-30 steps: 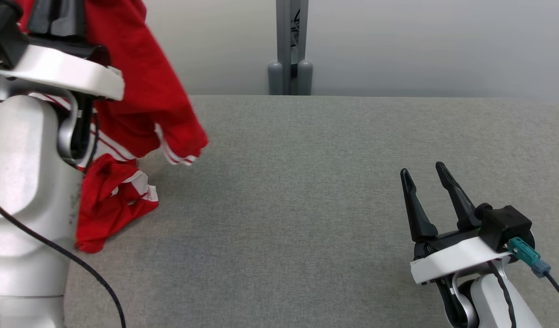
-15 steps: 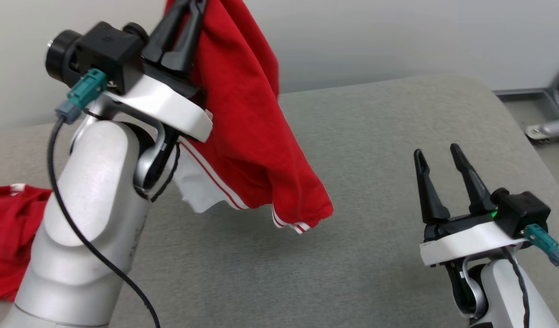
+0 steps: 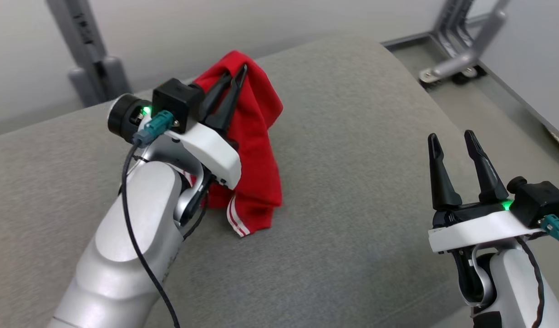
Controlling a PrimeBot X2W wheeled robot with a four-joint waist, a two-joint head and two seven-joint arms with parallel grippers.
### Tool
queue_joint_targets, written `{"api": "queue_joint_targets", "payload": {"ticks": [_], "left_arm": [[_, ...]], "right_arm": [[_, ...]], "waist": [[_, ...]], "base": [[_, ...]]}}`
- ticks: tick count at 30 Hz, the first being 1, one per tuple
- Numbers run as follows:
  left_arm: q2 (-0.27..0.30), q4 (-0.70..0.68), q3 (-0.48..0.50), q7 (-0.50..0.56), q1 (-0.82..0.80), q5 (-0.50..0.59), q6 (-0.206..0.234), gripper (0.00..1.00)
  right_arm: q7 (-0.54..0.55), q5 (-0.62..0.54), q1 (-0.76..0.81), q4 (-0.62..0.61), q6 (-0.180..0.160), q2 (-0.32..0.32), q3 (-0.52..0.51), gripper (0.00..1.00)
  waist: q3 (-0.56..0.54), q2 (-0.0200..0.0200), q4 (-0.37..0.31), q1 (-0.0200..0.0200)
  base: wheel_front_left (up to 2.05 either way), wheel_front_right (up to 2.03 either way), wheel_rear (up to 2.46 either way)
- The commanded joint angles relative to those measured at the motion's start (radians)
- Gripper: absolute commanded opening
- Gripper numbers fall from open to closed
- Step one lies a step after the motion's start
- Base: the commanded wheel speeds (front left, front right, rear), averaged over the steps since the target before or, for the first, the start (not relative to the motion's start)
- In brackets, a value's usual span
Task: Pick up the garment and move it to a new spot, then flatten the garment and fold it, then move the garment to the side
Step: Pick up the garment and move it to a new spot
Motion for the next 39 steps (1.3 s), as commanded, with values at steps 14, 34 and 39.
{"api": "queue_joint_targets", "payload": {"ticks": [14, 34, 39], "left_arm": [[-0.04, 0.38, -0.08, -0.105, -0.031, 0.0, 0.012, 1.0], [0.002, 0.119, 0.153, -0.19, 0.158, -0.02, 0.11, 1.0], [0.008, 0.046, 0.223, -0.191, 0.285, 0.01, 0.13, 1.0]], "right_arm": [[-0.002, 0.05, -0.02, -0.009, 0.001, -0.004, 0.001, 1.0], [-0.002, -0.09, 0.028, -0.006, 0.001, -0.006, -0.043, 1.0], [-0.002, -0.11, 0.035, -0.009, 0.001, -0.005, -0.044, 1.0]], "waist": [[0.105, -0.0001, -0.135, 0.0], [-0.038, -0.0001, 0.161, 0.0], [-0.059, -0.0001, 0.199, 0.0]], "base": [[0.0, 0.0, 0.0], [0.0, 0.0, 0.0], [0.0, 0.0, 0.0]]}}
